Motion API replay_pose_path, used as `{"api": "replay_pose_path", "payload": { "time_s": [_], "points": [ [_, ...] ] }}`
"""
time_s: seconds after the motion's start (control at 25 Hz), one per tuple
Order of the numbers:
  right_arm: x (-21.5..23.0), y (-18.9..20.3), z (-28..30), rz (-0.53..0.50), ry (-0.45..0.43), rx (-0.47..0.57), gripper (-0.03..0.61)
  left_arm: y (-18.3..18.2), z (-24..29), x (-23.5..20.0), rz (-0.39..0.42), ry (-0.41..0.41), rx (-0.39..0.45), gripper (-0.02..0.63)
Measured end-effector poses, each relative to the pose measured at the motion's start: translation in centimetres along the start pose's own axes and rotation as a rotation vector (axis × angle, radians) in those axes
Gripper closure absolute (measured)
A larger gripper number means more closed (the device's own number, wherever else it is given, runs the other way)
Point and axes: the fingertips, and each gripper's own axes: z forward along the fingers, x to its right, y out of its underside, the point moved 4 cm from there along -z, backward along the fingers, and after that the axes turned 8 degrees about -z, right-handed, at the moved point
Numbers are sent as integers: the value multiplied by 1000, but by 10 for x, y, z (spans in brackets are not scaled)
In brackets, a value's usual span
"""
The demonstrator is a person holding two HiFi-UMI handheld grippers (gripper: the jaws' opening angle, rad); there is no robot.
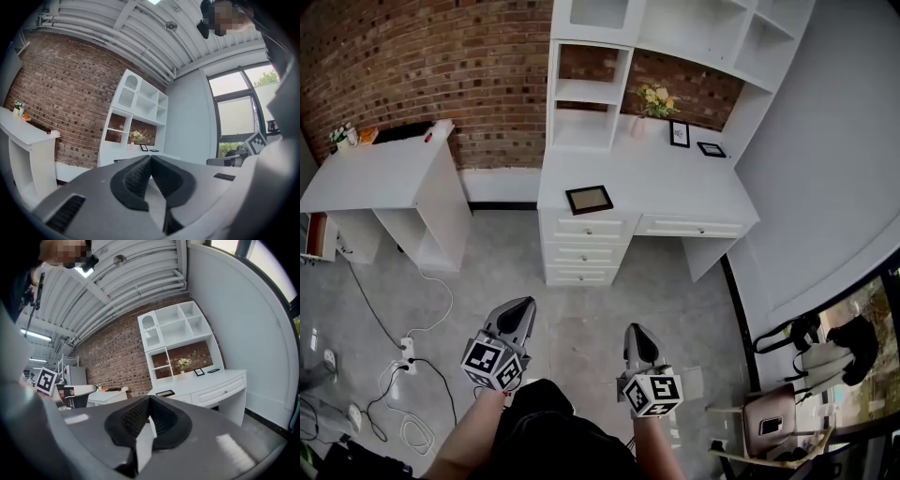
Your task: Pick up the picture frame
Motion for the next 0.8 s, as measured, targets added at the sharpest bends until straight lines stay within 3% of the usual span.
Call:
{"api": "replay_pose_path", "payload": {
  "time_s": [0.44,0.8],
  "points": [
    [24,-2,40,-14,-2,-6,575,2,48,-10,8,10,-10,607],
    [36,-10,108,-35,-36,-24,575,-11,98,-49,2,-5,-8,607]
  ]
}}
